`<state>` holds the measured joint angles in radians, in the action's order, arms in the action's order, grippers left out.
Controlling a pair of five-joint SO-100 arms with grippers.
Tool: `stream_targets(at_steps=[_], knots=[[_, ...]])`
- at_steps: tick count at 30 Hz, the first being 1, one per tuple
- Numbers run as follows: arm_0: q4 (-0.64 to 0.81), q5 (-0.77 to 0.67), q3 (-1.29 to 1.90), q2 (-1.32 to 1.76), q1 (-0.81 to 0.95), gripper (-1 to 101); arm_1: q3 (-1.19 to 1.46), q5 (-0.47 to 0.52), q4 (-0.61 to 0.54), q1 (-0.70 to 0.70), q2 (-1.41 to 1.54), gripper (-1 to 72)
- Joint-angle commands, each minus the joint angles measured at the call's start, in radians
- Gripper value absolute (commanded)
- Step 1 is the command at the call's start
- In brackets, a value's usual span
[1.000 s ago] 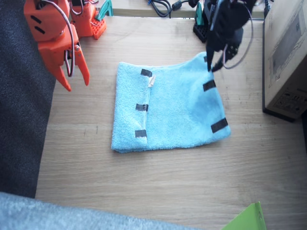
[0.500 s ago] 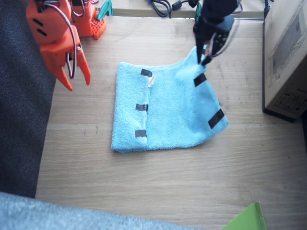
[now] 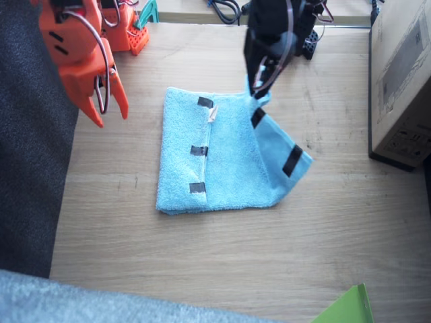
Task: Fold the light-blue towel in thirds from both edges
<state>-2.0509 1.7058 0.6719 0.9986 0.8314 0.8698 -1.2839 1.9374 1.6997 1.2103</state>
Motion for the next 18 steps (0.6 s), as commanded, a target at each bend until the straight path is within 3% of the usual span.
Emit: stream_targets(at_steps=[1,18], knots=[[-0.012,0.018,-0.063,0.002,-0.025,0,0.008,-0.012,0.006,-0.009,0.063,25.1],[-0.017,0.041,-0.316,-0.190,-0.137,0,0.086,0.002,-0.005,-0.041,0.132,25.3]])
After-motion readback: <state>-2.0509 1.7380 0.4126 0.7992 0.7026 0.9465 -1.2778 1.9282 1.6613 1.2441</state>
